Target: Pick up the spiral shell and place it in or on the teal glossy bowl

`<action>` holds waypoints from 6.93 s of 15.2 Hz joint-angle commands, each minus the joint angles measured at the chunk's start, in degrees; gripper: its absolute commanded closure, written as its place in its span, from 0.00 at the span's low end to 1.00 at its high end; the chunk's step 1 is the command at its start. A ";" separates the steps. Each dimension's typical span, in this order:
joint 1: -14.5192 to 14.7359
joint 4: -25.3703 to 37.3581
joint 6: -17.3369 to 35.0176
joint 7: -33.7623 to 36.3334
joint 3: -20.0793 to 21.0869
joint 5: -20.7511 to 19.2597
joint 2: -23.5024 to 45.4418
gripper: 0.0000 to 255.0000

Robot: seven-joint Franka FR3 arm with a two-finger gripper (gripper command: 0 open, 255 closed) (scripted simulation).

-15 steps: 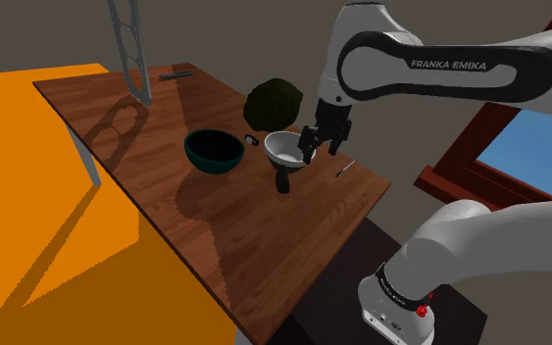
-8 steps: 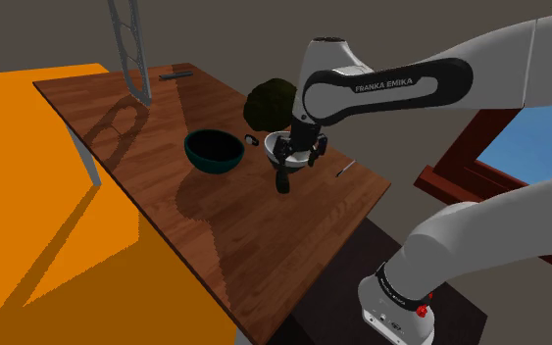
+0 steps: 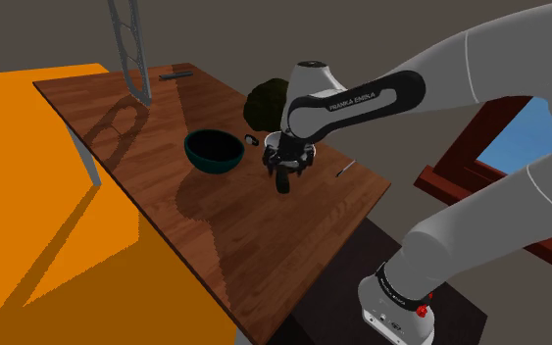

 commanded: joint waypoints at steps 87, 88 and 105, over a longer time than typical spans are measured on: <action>-4.85 5.36 5.33 36.45 9.40 3.76 15.52 1.00; -4.85 5.36 5.33 36.45 9.40 3.76 15.52 1.00; -4.99 9.73 -7.27 34.59 8.60 7.32 6.61 1.00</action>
